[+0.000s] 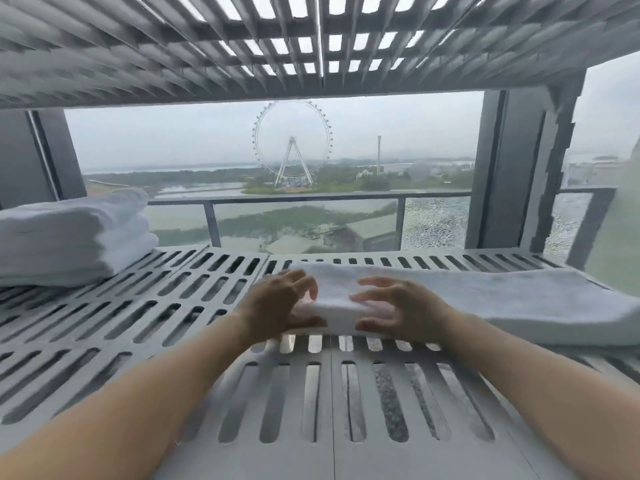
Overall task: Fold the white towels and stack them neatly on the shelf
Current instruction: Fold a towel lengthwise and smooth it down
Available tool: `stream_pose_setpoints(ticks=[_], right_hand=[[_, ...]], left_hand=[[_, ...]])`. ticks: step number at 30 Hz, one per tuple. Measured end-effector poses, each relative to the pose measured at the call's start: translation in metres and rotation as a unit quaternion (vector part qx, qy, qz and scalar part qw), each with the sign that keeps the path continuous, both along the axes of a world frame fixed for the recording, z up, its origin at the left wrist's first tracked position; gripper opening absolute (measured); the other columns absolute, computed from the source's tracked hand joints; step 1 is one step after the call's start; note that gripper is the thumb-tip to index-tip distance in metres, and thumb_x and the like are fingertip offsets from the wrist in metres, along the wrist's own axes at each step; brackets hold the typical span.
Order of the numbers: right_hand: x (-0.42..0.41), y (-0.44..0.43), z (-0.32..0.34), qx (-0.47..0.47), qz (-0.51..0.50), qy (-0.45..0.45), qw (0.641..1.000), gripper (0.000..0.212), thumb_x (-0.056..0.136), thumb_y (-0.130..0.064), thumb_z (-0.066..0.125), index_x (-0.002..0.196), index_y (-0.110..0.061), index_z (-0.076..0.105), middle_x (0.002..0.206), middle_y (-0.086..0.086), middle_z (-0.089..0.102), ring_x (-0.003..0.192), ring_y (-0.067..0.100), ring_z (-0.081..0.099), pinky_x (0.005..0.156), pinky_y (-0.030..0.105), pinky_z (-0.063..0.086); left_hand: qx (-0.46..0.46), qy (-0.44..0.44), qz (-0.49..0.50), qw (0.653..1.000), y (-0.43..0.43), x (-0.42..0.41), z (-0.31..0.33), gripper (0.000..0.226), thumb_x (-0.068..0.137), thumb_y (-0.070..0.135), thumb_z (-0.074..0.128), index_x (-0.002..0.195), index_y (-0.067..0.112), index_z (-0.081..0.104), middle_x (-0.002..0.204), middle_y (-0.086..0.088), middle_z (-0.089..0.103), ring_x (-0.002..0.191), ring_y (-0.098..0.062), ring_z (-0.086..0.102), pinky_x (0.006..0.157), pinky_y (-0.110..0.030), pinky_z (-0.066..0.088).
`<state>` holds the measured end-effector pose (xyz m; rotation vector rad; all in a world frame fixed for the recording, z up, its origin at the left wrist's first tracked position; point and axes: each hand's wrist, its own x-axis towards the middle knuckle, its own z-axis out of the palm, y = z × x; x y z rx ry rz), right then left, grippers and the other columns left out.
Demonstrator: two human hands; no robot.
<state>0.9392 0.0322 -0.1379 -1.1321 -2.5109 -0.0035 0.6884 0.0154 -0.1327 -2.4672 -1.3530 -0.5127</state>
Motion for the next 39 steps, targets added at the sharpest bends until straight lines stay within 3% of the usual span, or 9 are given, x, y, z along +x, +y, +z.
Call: stream_pose_setpoints(ticks=[5, 11, 15, 20, 25, 29, 34, 36, 39], right_hand=[[-0.02, 0.006, 0.005, 0.063, -0.015, 0.009, 0.998, 0.04, 0.078, -0.055, 0.061, 0.108, -0.029, 0.067, 0.119, -0.009, 0.062, 0.103, 0.011, 0.059, 0.085, 0.035, 0.051], [-0.076, 0.021, -0.002, 0.08, -0.065, 0.07, 0.992, 0.027, 0.078, -0.037, 0.058, 0.101, -0.027, 0.066, 0.111, -0.007, 0.062, 0.099, 0.017, 0.059, 0.079, 0.031, 0.049], [-0.095, 0.021, -0.016, 0.148, -0.053, 0.092, 0.983, 0.014, 0.08, -0.027, 0.062, 0.092, -0.024, 0.069, 0.1, -0.008, 0.065, 0.091, 0.019, 0.061, 0.067, 0.03, 0.048], [-0.093, 0.014, -0.016, 0.224, -0.009, 0.136, 0.965, 0.01, 0.072, -0.02, 0.075, 0.079, -0.023, 0.069, 0.082, -0.009, 0.065, 0.073, 0.014, 0.063, 0.049, 0.023, 0.049], [-0.091, 0.005, -0.011, 0.206, 0.026, 0.071, 0.976, 0.011, 0.077, -0.025, 0.069, 0.087, -0.022, 0.069, 0.089, -0.005, 0.066, 0.078, 0.018, 0.063, 0.056, 0.027, 0.051], [-0.075, 0.007, 0.0, 0.106, -0.033, -0.031, 0.993, 0.057, 0.075, -0.05, 0.059, 0.125, -0.023, 0.053, 0.124, -0.006, 0.057, 0.112, 0.016, 0.053, 0.089, 0.033, 0.047], [-0.061, 0.005, 0.001, -0.038, -0.09, -0.085, 0.992, 0.073, 0.078, -0.036, 0.059, 0.142, -0.018, 0.03, 0.15, -0.002, 0.032, 0.135, 0.015, 0.032, 0.11, 0.028, 0.025], [-0.066, 0.002, 0.004, -0.063, -0.08, -0.097, 0.99, 0.065, 0.084, -0.026, 0.054, 0.143, -0.013, 0.029, 0.151, 0.003, 0.029, 0.138, 0.017, 0.027, 0.112, 0.027, 0.019], [-0.063, -0.007, 0.012, -0.079, -0.069, -0.075, 0.992, 0.043, 0.086, -0.017, 0.044, 0.129, -0.016, 0.046, 0.127, 0.003, 0.056, 0.113, 0.017, 0.053, 0.094, 0.03, 0.041]], left_hand=[[0.036, -0.052, 0.014, 0.998, 0.021, -0.01, -0.012, 0.043, 0.081, 0.054, 0.059, 0.106, 0.018, 0.058, 0.109, -0.001, 0.056, 0.096, -0.019, 0.054, 0.081, -0.032, 0.044], [-0.005, -0.224, 0.025, 0.974, 0.03, -0.019, -0.02, 0.065, 0.065, 0.05, 0.077, 0.115, 0.014, 0.054, 0.117, -0.006, 0.053, 0.108, -0.021, 0.049, 0.093, -0.035, 0.041], [-0.027, -0.244, 0.029, 0.969, 0.033, -0.026, -0.018, 0.068, 0.063, 0.052, 0.078, 0.114, 0.014, 0.055, 0.113, -0.004, 0.055, 0.101, -0.019, 0.053, 0.089, -0.033, 0.045], [-0.028, -0.202, 0.018, 0.979, 0.035, -0.037, -0.015, 0.045, 0.066, 0.048, 0.077, 0.097, 0.02, 0.06, 0.102, 0.001, 0.055, 0.092, -0.016, 0.053, 0.081, -0.03, 0.045], [0.031, -0.112, 0.007, 0.993, 0.028, -0.036, -0.012, 0.03, 0.076, 0.046, 0.069, 0.091, 0.021, 0.061, 0.1, 0.001, 0.055, 0.096, -0.018, 0.051, 0.08, -0.032, 0.043], [0.045, -0.071, -0.016, 0.996, 0.024, -0.04, -0.012, 0.029, 0.08, 0.043, 0.06, 0.101, 0.024, 0.058, 0.113, 0.003, 0.055, 0.105, -0.018, 0.051, 0.086, -0.034, 0.044], [0.001, 0.024, -0.055, 0.998, 0.02, -0.036, -0.009, 0.051, 0.079, 0.043, 0.054, 0.128, 0.029, 0.051, 0.132, 0.01, 0.054, 0.12, -0.012, 0.049, 0.104, -0.031, 0.033], [0.006, 0.053, -0.03, 0.998, 0.017, -0.029, -0.005, 0.044, 0.082, 0.036, 0.05, 0.126, 0.027, 0.052, 0.122, 0.006, 0.061, 0.111, -0.018, 0.055, 0.095, -0.03, 0.039], [0.042, 0.099, 0.0, 0.994, 0.008, -0.022, 0.007, 0.027, 0.086, 0.035, 0.045, 0.107, 0.023, 0.058, 0.089, -0.003, 0.066, 0.086, -0.025, 0.062, 0.066, -0.027, 0.039]])
